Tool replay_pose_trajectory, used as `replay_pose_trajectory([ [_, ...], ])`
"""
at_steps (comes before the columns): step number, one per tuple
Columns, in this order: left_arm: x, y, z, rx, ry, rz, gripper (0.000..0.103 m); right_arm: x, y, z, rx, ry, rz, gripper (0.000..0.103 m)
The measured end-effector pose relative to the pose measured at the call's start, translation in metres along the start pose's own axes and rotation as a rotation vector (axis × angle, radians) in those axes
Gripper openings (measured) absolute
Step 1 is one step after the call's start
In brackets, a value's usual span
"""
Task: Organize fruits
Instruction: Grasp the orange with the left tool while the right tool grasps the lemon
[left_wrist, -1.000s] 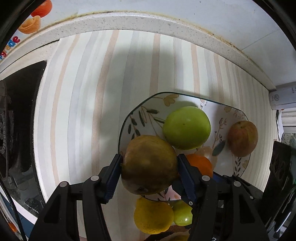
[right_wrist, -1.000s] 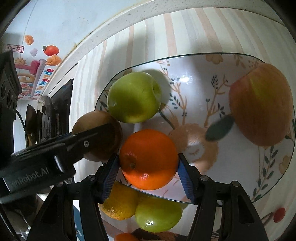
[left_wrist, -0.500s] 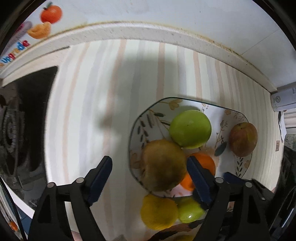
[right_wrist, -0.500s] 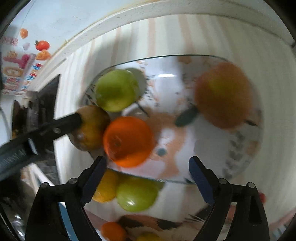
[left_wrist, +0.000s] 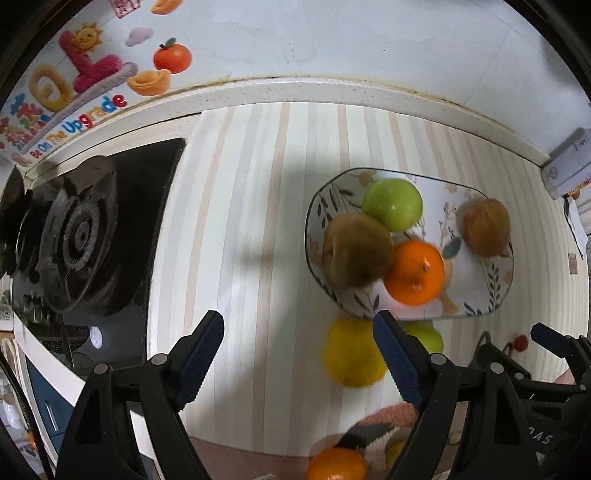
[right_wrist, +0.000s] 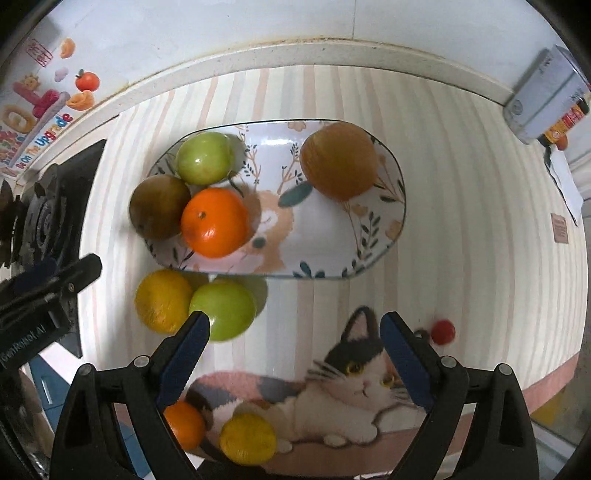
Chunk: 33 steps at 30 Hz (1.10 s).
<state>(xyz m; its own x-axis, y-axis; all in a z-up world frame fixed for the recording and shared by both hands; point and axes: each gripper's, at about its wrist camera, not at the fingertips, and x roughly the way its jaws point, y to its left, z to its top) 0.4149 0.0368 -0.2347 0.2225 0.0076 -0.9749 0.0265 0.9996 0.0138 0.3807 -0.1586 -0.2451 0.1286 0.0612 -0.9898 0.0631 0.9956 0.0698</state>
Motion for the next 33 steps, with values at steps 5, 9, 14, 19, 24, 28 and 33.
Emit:
replay_pose_trajectory([
  [5, -0.020, -0.004, -0.022, 0.013, -0.036, 0.000, 0.082, -0.023, 0.000, -0.022, 0.004, -0.039, 0.000, 0.096],
  [9, -0.044, -0.006, -0.041, 0.023, -0.070, -0.017, 0.082, -0.043, -0.003, -0.039, 0.011, -0.076, 0.004, 0.096],
  [14, -0.071, -0.008, -0.062, 0.032, -0.119, -0.031, 0.082, -0.069, -0.007, -0.061, 0.016, -0.119, 0.008, 0.096],
  [19, -0.100, -0.013, -0.083, 0.046, -0.163, -0.052, 0.082, -0.098, -0.007, -0.083, 0.010, -0.171, 0.010, 0.096],
  [24, -0.125, -0.018, -0.100, 0.060, -0.201, -0.073, 0.082, -0.131, -0.005, -0.104, 0.000, -0.224, 0.014, 0.096],
  [28, -0.143, -0.019, -0.111, 0.051, -0.226, -0.091, 0.082, -0.150, -0.005, -0.118, -0.004, -0.256, 0.022, 0.096],
  [33, -0.157, -0.019, -0.118, 0.040, -0.254, -0.102, 0.082, -0.164, -0.007, -0.129, 0.000, -0.277, 0.044, 0.096],
])
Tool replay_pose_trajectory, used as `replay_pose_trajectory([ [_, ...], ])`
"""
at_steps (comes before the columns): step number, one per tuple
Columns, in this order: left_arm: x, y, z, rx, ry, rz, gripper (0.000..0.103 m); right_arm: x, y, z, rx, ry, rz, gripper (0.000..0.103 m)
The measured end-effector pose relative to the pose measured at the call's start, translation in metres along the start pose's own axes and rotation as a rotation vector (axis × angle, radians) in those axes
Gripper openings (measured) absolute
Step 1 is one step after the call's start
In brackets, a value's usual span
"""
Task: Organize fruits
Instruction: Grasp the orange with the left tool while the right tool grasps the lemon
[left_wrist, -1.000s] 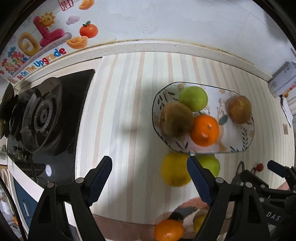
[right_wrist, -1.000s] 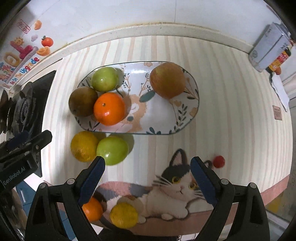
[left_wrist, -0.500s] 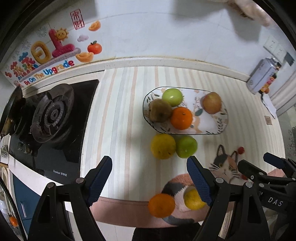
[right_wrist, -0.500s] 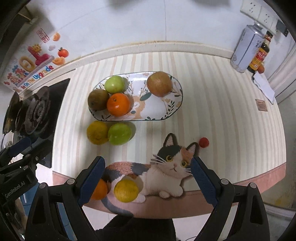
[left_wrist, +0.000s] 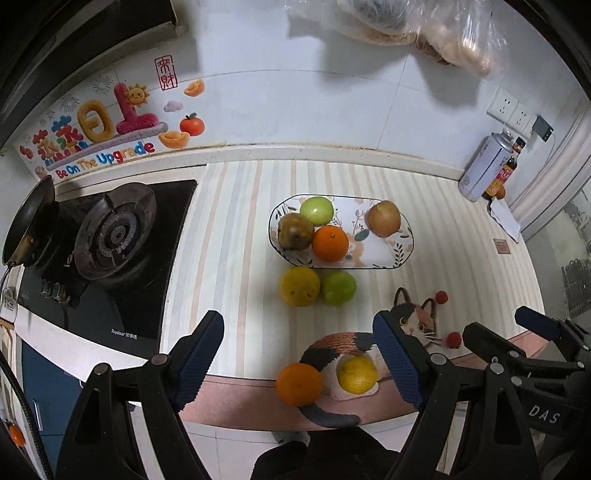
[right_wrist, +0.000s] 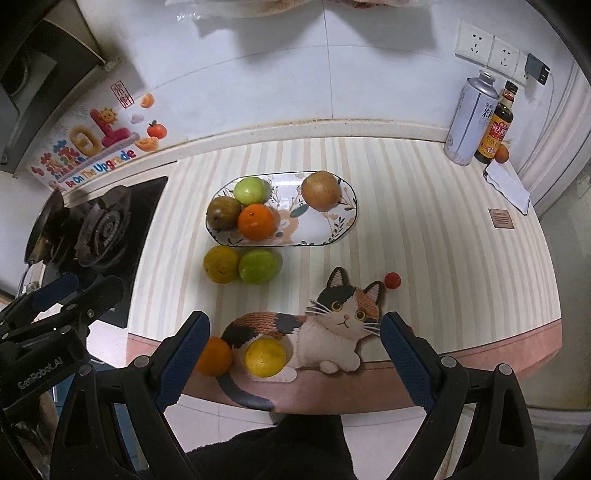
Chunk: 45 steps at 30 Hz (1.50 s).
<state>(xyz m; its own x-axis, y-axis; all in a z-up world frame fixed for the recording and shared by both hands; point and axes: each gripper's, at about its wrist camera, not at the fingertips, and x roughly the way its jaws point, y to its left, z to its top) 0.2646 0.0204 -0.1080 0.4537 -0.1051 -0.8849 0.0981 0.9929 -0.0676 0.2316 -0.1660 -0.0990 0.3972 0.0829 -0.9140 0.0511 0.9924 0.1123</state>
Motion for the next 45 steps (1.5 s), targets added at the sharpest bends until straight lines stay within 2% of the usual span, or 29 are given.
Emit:
replay_pose_trajectory([
  [6, 0.008, 0.001, -0.006, -0.008, 0.034, -0.017, 0.084, 0.022, -0.003, -0.012, 0.008, 0.067, 0.043, 0.096],
  [7, 0.012, 0.002, -0.008, -0.006, 0.047, -0.014, 0.097, 0.033, -0.003, -0.015, 0.011, 0.096, 0.061, 0.096],
  [8, 0.018, 0.002, -0.010, -0.003, 0.063, -0.006, 0.103, 0.041, -0.004, -0.018, 0.015, 0.113, 0.078, 0.096],
  [11, 0.039, 0.007, -0.020, -0.008, 0.100, 0.023, 0.103, 0.080, -0.007, -0.029, 0.030, 0.196, 0.138, 0.096],
  [17, 0.098, 0.032, -0.045, -0.076, 0.258, 0.078, 0.103, 0.166, -0.004, -0.052, 0.061, 0.374, 0.207, 0.095],
  [18, 0.109, 0.037, -0.050, -0.094, 0.292, 0.089, 0.103, 0.178, -0.004, -0.055, 0.069, 0.393, 0.218, 0.093],
  [22, 0.134, 0.046, -0.062, -0.118, 0.365, 0.101, 0.103, 0.224, 0.002, -0.068, 0.089, 0.478, 0.258, 0.077],
  [23, 0.139, 0.046, -0.064, -0.118, 0.380, 0.098, 0.103, 0.231, 0.004, -0.071, 0.087, 0.493, 0.262, 0.064],
  [25, 0.148, 0.044, -0.068, -0.115, 0.411, 0.092, 0.102, 0.237, 0.007, -0.076, 0.075, 0.500, 0.281, 0.061],
  [32, 0.170, 0.025, -0.077, -0.103, 0.481, 0.016, 0.102, 0.225, -0.013, -0.071, 0.037, 0.465, 0.183, 0.061],
  [36, 0.194, 0.005, -0.086, -0.056, 0.533, -0.031, 0.102, 0.222, -0.029, -0.066, 0.020, 0.450, 0.129, 0.061],
  [37, 0.198, 0.001, -0.087, -0.044, 0.535, -0.038, 0.098, 0.223, -0.031, -0.066, 0.018, 0.451, 0.122, 0.061],
  [38, 0.201, -0.003, -0.089, -0.033, 0.533, -0.042, 0.084, 0.223, -0.035, -0.065, 0.016, 0.453, 0.116, 0.061],
  [40, 0.206, -0.008, -0.093, -0.019, 0.534, -0.034, 0.066, 0.224, -0.038, -0.064, 0.023, 0.453, 0.117, 0.061],
  [41, 0.207, -0.010, -0.093, -0.012, 0.526, -0.017, 0.062, 0.223, -0.040, -0.064, 0.026, 0.454, 0.118, 0.061],
  [45, 0.207, -0.010, -0.095, -0.012, 0.501, -0.019, 0.062, 0.223, -0.045, -0.065, 0.059, 0.460, 0.134, 0.061],
])
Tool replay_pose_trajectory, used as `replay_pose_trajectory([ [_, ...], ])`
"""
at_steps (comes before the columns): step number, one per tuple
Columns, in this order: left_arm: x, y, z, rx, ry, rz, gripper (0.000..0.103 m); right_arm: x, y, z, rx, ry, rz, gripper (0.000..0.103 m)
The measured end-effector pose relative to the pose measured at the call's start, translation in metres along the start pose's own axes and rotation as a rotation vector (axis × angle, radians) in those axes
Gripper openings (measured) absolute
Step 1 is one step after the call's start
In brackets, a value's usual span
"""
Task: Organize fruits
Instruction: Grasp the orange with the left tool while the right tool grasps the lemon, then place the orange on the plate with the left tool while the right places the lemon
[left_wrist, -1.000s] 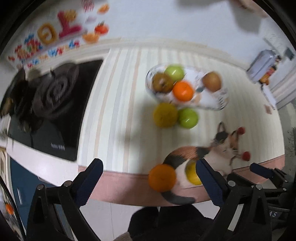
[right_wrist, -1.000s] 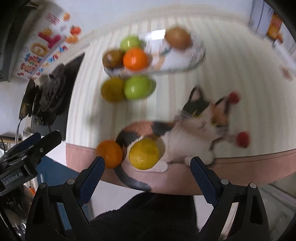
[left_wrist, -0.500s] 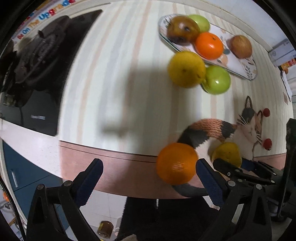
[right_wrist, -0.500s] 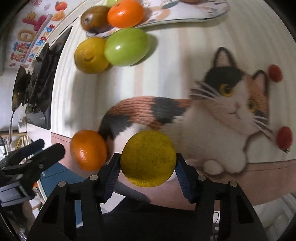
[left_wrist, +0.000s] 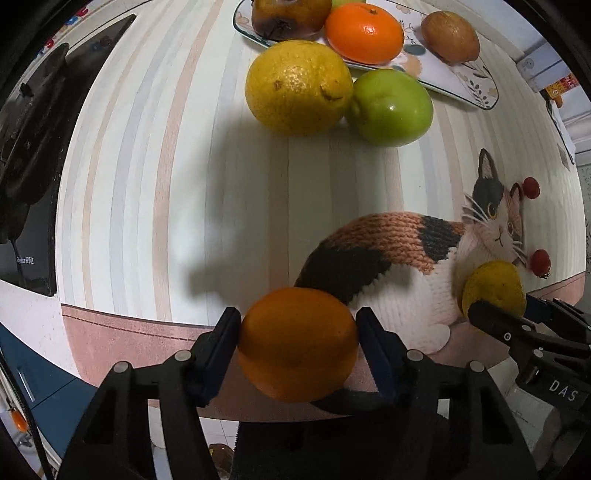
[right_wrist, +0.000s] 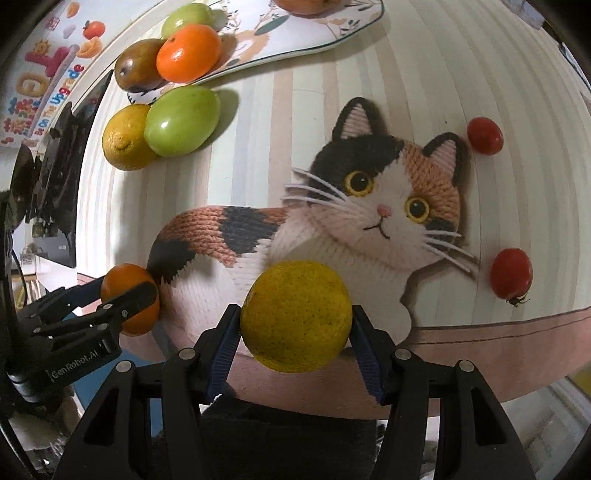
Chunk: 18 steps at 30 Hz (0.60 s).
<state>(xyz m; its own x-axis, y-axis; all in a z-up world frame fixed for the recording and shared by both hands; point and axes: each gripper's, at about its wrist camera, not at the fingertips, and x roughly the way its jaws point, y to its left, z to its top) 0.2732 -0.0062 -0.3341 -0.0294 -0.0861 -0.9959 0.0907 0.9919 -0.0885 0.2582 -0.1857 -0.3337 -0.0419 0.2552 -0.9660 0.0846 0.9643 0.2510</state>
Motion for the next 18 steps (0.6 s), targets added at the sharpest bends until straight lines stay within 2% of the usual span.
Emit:
replay_pose_trajectory([
  [9, 0.0011, -0.0021, 0.0019, 0.019, -0.008, 0.022, 0.062, -0.0023, -0.0036, 0.0006, 0.016, 0.015, 0.012, 0.061],
  [18, 0.0002, -0.0066, -0.0003, 0.017, -0.008, 0.021, 0.062, -0.0065, -0.0044, 0.0019, 0.019, -0.008, 0.017, 0.061],
])
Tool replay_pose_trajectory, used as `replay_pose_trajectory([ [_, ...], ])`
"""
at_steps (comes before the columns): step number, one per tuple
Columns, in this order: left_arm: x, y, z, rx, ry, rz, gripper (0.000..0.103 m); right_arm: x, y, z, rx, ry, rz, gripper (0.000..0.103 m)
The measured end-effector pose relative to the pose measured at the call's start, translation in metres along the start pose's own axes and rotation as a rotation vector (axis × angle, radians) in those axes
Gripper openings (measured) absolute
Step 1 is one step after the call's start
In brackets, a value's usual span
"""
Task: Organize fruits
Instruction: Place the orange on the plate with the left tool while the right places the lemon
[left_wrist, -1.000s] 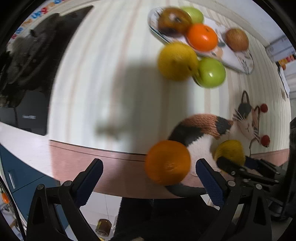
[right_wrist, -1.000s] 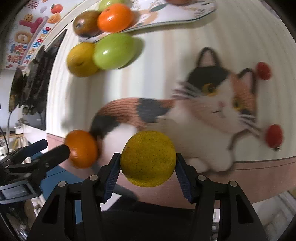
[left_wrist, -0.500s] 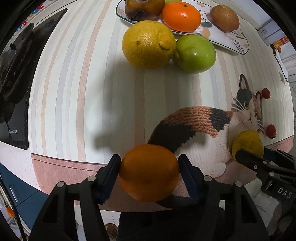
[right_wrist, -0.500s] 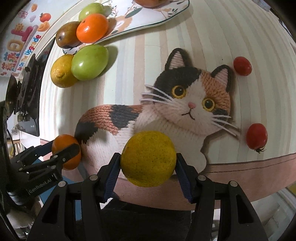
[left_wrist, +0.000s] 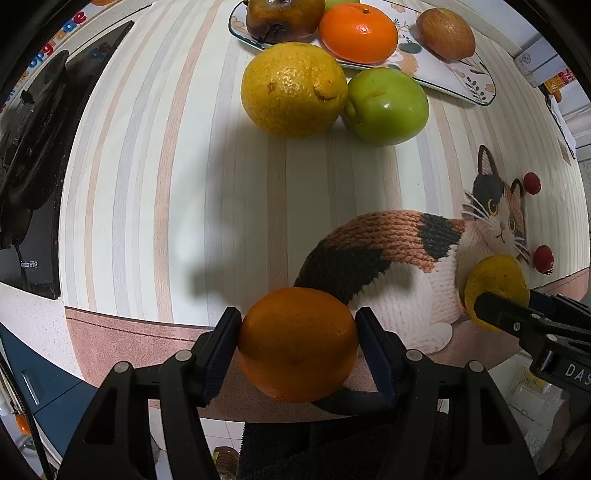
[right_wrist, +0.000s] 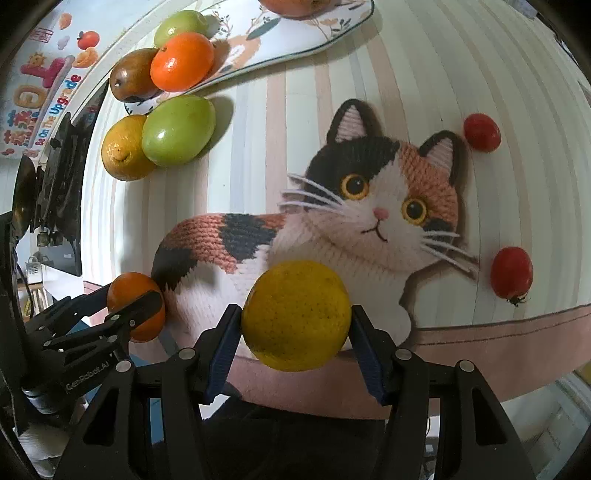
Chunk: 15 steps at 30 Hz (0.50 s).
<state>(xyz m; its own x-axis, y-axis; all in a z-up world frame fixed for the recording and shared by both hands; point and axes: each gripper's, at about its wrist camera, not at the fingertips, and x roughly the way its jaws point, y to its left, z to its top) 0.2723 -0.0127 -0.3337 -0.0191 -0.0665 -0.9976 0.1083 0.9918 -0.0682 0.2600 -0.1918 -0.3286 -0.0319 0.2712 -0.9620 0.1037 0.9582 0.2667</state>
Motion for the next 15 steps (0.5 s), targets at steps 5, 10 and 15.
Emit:
replay_pose_trajectory([
  [5, -0.005, 0.005, 0.004, 0.000, -0.006, -0.009, 0.061, -0.003, 0.001, -0.001, -0.019, -0.025, -0.007, 0.061],
  [10, -0.019, 0.005, 0.010, 0.009, -0.024, -0.029, 0.061, -0.011, 0.004, 0.000, -0.027, -0.066, -0.001, 0.060],
  [15, -0.052, -0.001, 0.030, 0.024, -0.074, -0.080, 0.061, -0.032, 0.003, 0.010, -0.021, -0.124, 0.023, 0.060],
])
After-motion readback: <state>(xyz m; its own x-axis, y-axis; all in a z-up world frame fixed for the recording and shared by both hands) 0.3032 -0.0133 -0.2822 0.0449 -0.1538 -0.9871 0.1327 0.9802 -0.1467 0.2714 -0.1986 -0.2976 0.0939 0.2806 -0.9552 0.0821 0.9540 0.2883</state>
